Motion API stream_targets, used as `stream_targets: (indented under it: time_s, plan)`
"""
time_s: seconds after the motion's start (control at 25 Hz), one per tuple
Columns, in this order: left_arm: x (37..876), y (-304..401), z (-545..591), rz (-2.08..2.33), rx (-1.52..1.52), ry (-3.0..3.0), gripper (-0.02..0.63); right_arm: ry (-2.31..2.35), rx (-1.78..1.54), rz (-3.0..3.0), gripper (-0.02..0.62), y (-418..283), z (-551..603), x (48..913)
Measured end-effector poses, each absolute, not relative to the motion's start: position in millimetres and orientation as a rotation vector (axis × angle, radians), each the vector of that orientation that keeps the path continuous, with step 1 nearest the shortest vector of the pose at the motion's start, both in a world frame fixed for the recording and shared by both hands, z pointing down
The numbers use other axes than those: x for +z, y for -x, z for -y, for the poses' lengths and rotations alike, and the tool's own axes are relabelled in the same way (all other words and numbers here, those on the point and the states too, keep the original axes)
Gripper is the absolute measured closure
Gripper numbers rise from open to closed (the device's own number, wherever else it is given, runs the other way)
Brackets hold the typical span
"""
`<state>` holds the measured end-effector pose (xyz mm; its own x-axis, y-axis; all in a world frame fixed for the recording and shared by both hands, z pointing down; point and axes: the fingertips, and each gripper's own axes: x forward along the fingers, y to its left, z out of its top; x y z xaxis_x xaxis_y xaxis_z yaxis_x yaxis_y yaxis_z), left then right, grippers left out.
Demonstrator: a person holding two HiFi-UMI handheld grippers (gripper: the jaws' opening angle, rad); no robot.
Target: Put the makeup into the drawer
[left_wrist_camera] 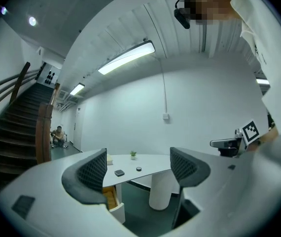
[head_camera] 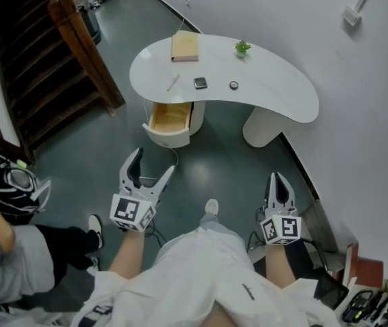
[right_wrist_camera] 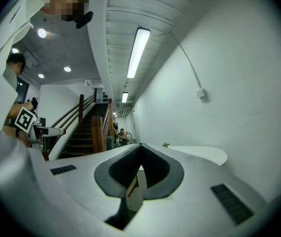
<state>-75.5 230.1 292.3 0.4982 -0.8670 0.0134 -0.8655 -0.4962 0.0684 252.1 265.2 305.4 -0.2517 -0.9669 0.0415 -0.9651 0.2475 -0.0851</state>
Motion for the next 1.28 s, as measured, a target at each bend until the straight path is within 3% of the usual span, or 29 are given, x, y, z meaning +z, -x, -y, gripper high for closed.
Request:
stream_targets:
  time_s: [0.64,1.28]
  plan:
    - [282.4,7.8,-100.9,1.661,-0.018,-2.577,0.221,1.763,-0.195,-2.566,0.578,-306.8,-110.0,307.7]
    - [311.3,10.6,31.2,1.564,-0.029,-2.605,0.222,1.797,-0.189,-2.572,0.578,-279.4,7.1,321.1]
